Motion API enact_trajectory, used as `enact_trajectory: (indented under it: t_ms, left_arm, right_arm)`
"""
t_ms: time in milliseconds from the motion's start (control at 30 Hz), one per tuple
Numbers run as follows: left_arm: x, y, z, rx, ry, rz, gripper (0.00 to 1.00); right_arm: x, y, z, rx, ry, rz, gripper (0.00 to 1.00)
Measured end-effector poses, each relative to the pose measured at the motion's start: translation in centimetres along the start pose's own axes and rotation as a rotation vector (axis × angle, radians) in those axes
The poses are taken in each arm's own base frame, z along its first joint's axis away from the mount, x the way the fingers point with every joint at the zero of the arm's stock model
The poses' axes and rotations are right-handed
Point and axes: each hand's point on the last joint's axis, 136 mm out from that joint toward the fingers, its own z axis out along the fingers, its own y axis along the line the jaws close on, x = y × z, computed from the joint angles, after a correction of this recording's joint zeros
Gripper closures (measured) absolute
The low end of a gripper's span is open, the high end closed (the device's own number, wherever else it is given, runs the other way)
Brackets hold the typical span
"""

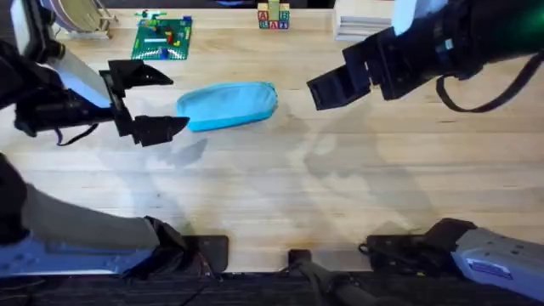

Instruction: Unzip the bag, pick up the pens from the table one at a time and place them inside, then zip the bag closed.

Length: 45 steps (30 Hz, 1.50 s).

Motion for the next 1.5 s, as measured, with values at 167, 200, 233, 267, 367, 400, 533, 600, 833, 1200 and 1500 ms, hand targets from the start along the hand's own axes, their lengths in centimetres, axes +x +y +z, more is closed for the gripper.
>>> enact_trajectory:
  t_ms: [167, 200, 233, 267, 367, 400, 533, 600, 833, 1200, 1500]
  left_arm:
    - [-1.7, -0.9, -1.1, -0.032, 0.060, 0.024, 0.006]
    - [-2.1, -1.1, -1.3, -0.042, 0.069, 0.019, 0.006]
    - [-2.5, -1.2, -1.5, -0.053, 0.079, 0.012, 0.006]
    - [-2.8, -1.4, -1.8, -0.065, 0.091, 0.001, 0.006]
    - [-3.9, -2.1, -2.5, -0.102, 0.124, -0.047, 0.006]
    - [-4.2, -2.5, -2.7, -0.115, 0.137, -0.068, 0.006]
    - [-5.4, -4.3, -3.6, -0.158, 0.179, -0.149, 0.006]
    - [-7.3, -6.3, -4.7, -0.257, 0.207, -0.209, 0.005]
    - [-9.3, -8.8, -6.3, -0.430, 0.222, -0.270, 0.004]
    - [-9.6, -7.4, -5.7, -0.503, 0.265, -0.341, 0.004]
    - [-8.7, -5.6, -2.1, -0.491, 0.373, -0.431, 0.004]
  right_arm:
    - [0.0, 0.0, 0.0, 0.000, 0.000, 0.000, 0.003]
    - [0.0, 0.0, 0.0, 0.000, 0.000, 0.000, 0.003]
    - [0.0, 0.0, 0.0, 0.000, 0.000, 0.000, 0.003]
    - [0.0, 0.0, 0.0, 0.000, 0.000, 0.000, 0.003]
    - [-0.1, 0.0, 0.0, 0.000, -0.002, 0.000, 0.004]
    - [-0.1, 0.0, 0.0, 0.000, -0.003, 0.000, 0.004]
    - [-0.1, 0.0, 0.0, 0.000, -0.003, 0.000, 0.004]
    - [-0.1, 0.0, 0.0, 0.000, -0.003, 0.000, 0.004]
    - [-0.1, 0.0, 0.0, 0.000, -0.003, 0.000, 0.004]
    - [-0.1, 0.0, 0.0, 0.000, -0.002, 0.000, 0.004]
    - [0.4, -0.1, 0.0, 0.002, 0.017, 0.002, 0.004]
